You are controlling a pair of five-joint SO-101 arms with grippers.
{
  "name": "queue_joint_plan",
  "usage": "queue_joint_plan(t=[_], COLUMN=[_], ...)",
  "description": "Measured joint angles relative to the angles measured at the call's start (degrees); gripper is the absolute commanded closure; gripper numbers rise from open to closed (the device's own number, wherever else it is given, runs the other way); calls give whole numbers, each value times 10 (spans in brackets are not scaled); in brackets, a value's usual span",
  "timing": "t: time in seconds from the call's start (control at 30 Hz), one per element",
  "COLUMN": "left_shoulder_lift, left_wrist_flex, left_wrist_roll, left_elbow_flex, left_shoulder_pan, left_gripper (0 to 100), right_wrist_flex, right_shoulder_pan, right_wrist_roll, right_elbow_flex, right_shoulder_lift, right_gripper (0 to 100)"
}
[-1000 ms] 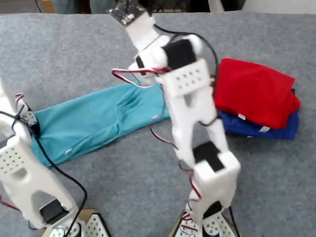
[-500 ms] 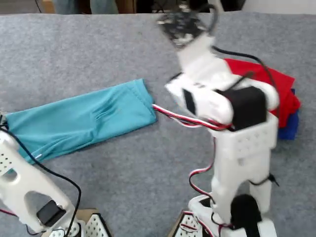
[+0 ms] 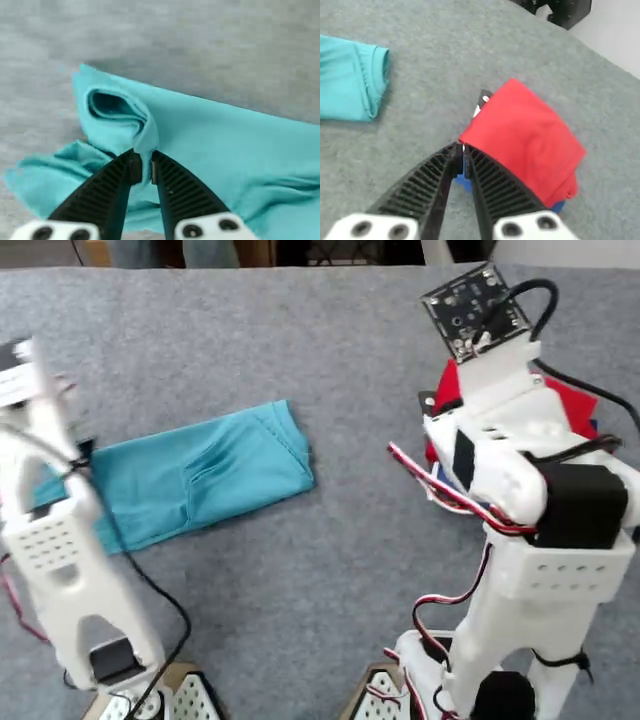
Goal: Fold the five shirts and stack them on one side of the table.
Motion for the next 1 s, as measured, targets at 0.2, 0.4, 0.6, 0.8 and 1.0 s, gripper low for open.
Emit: queue_joint_plan(t=[0.2, 0.4, 0.6, 0.8, 1.0], left_shoulder_lift=[-21, -21, -21, -21, -21], left_wrist_flex=[0, 0, -40, -91, -94], left_wrist_roll=[75, 114, 160, 180, 180], left_elbow_flex=[0, 0, 0, 0, 0], left_shoulder_pan=[157, 273, 340, 357, 378], left_gripper=[971, 971, 971, 970, 723], right_wrist_flex=[-27, -29, -32, -32, -32], right_shoulder_pan=[58, 123, 140, 140, 140], right_wrist_roll=[-30, -33, -33, -33, -33], right_elbow_flex=[1, 41, 89, 93, 93], right_shoulder_lift=[0, 0, 0, 0, 0], right_gripper=[983, 983, 983, 983, 983])
